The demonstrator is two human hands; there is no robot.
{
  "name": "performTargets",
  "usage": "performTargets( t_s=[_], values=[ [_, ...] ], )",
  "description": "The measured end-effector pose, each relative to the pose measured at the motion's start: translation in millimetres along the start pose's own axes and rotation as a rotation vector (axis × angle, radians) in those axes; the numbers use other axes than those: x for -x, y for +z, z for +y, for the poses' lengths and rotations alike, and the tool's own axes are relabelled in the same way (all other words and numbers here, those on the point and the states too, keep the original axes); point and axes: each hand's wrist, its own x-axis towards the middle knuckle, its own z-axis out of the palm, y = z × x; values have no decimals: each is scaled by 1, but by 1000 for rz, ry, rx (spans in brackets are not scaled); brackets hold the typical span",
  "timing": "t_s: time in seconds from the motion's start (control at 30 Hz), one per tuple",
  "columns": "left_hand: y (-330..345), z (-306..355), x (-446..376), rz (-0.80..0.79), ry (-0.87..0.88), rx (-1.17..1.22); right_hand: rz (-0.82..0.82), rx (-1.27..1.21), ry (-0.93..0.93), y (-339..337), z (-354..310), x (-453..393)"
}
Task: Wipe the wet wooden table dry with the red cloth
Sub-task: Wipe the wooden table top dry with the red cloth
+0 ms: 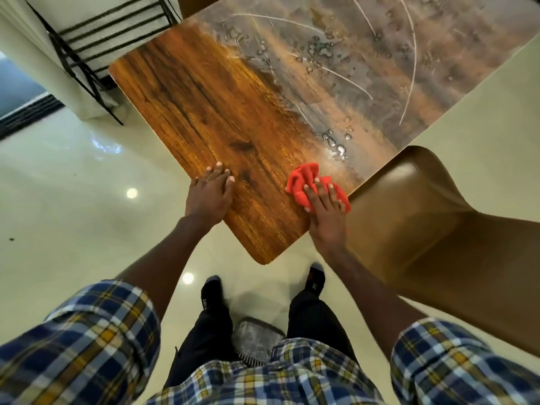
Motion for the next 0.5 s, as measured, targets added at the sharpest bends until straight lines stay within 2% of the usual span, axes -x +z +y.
performTargets(
  t_s=[0.07, 0.13, 0.2, 0.27, 0.33, 0.37, 0.43, 0.5],
  values=[
    [-4, 11, 3, 12, -58, 69, -19, -105, -69, 6, -16, 7],
    [-9, 20, 2, 13, -92, 88, -23, -338, -65, 3, -32, 6],
    [-14, 27, 2, 12, -101, 73, -13, -742, 221, -19, -48, -5],
    [-18, 35, 7, 27, -131, 80, -64, -1202, 659, -40, -49, -22],
    [-19, 45, 14, 54, -178, 155, -156, -1558, 860, -58, -41, -39],
    [-20, 51, 18, 76, -202, 198, -203, -1630, 890, -71, -37, -49],
    [-19, 60, 20, 120, -246, 263, -245, -1723, 817, -92, -32, -74],
    [-17, 63, 19, 150, -273, 291, -287, -1671, 742, -109, -35, -99]
  ],
)
